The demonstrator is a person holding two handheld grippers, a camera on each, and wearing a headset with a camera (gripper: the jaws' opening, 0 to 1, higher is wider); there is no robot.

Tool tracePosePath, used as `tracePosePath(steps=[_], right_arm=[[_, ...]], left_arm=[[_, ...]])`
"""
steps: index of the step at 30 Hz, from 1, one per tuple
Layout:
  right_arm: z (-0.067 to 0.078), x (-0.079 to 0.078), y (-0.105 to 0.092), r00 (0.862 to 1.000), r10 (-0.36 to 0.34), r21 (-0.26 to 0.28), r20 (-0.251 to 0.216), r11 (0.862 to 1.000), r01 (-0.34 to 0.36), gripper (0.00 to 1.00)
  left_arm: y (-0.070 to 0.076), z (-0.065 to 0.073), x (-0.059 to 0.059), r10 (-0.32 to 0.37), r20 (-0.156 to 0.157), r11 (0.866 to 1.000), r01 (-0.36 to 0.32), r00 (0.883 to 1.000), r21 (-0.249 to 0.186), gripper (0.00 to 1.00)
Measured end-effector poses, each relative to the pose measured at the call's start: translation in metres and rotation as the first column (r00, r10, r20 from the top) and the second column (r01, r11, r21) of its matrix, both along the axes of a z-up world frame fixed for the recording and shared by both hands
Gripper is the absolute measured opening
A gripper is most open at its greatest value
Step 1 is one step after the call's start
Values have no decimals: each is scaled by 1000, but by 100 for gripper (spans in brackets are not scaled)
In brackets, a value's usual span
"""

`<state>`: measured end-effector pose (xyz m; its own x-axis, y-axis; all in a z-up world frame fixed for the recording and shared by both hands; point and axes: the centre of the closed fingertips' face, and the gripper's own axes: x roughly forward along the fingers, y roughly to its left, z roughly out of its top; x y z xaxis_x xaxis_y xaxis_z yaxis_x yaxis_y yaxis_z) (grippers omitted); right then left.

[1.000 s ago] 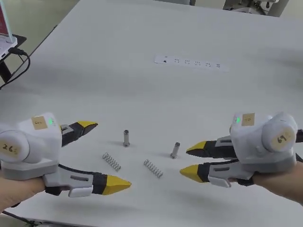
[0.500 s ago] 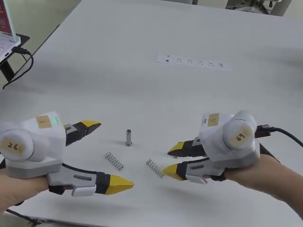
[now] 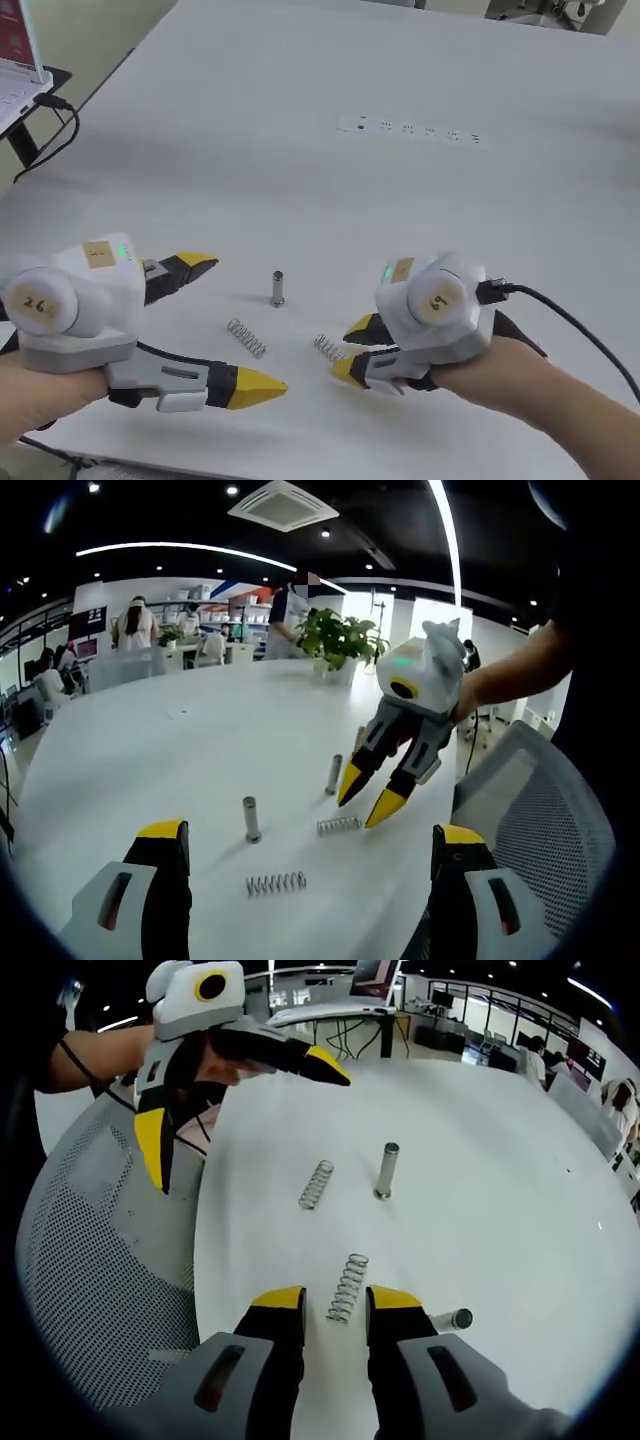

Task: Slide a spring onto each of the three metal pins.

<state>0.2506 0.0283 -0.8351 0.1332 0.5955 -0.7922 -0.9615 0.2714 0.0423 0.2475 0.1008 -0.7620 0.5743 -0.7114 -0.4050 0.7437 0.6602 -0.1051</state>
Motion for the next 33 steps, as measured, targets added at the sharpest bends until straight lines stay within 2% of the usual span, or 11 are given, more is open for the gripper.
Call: tracePosePath(steps=[4, 6, 21, 26, 29, 31, 33], right_arm=[[-3, 7, 2, 999, -47, 0, -4, 999, 47, 20], [-5, 6, 2, 998, -59, -3, -28, 998, 59, 19], [-16, 2, 1, 994, -87, -31, -67, 996, 85, 15], [-18, 1, 1, 994, -86, -35, -60, 996, 84, 14], [-22, 2, -2, 995, -84, -61, -47, 995, 81, 13], [-21, 3, -3, 994, -101, -53, -52, 994, 98, 11], [-21, 6, -5, 994, -106, -55, -32, 993, 104, 8]], left_arm=[[0, 0, -1, 0, 1, 1000, 0, 1000, -2, 98], [2, 0, -1, 0, 0, 1000, 0, 1000, -2, 98], [2, -2, -1, -3, -3, 1000, 3, 1000, -4, 98], [2, -3, -1, -2, -5, 1000, 2, 1000, -3, 98], [2, -4, -2, -3, -8, 1000, 3, 1000, -1, 98], [2, -4, -2, -3, -9, 1000, 3, 1000, 0, 98], [2, -4, -3, -2, -9, 1000, 2, 1000, -1, 98]])
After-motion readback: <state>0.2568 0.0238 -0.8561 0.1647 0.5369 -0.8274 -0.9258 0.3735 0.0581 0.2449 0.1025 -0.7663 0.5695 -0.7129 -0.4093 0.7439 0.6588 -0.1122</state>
